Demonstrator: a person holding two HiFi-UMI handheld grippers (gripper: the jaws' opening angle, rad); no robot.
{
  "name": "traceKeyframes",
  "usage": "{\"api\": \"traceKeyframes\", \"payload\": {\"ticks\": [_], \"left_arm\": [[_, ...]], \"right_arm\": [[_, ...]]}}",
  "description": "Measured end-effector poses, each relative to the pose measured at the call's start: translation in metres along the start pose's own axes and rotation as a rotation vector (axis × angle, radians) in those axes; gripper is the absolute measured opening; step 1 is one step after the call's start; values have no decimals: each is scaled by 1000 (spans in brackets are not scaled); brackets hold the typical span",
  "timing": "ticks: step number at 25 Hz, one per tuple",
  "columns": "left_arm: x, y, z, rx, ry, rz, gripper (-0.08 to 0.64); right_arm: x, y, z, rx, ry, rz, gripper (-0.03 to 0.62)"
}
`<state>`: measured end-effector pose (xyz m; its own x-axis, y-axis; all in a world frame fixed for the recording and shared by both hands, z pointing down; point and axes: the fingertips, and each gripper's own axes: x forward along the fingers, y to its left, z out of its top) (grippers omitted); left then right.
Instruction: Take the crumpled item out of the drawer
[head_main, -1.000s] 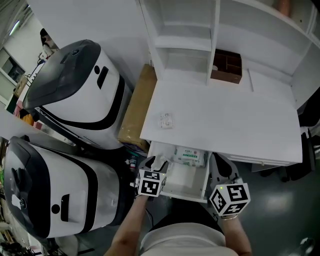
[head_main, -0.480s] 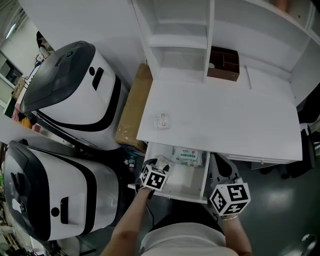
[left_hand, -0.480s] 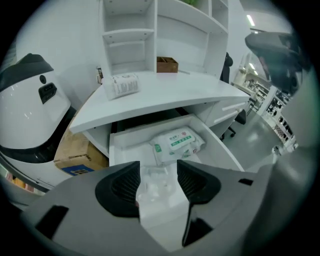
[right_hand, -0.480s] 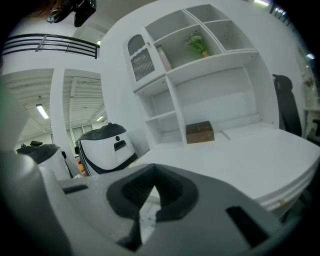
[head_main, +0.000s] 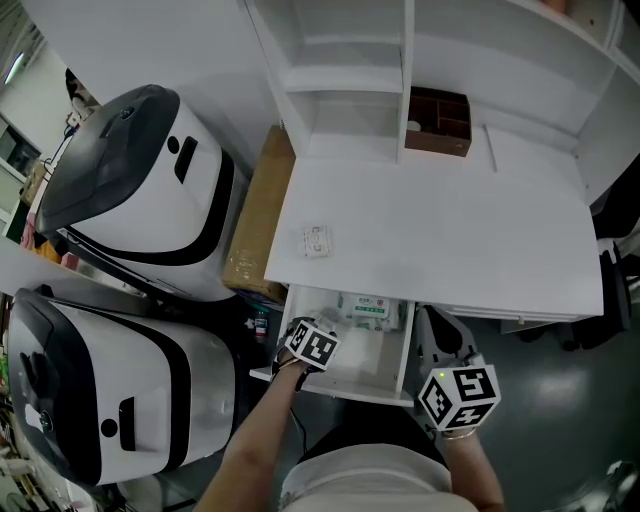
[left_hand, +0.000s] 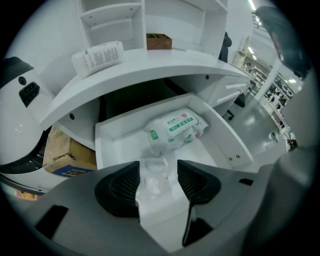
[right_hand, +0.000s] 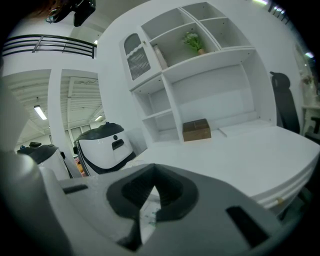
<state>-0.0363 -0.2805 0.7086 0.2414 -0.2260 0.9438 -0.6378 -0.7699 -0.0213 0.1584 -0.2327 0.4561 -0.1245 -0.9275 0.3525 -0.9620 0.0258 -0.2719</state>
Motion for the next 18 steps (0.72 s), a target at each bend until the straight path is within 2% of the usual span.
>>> {"api": "traceKeyframes", "payload": {"ticks": [10, 18], "left_arm": [[35, -2, -17, 73, 157, -11, 227], [55, -6, -26, 85, 231, -25, 230]], "right_arm": [[-2, -19, -7, 19, 21, -28, 2], [4, -21, -11, 21, 42, -23, 2]]}}
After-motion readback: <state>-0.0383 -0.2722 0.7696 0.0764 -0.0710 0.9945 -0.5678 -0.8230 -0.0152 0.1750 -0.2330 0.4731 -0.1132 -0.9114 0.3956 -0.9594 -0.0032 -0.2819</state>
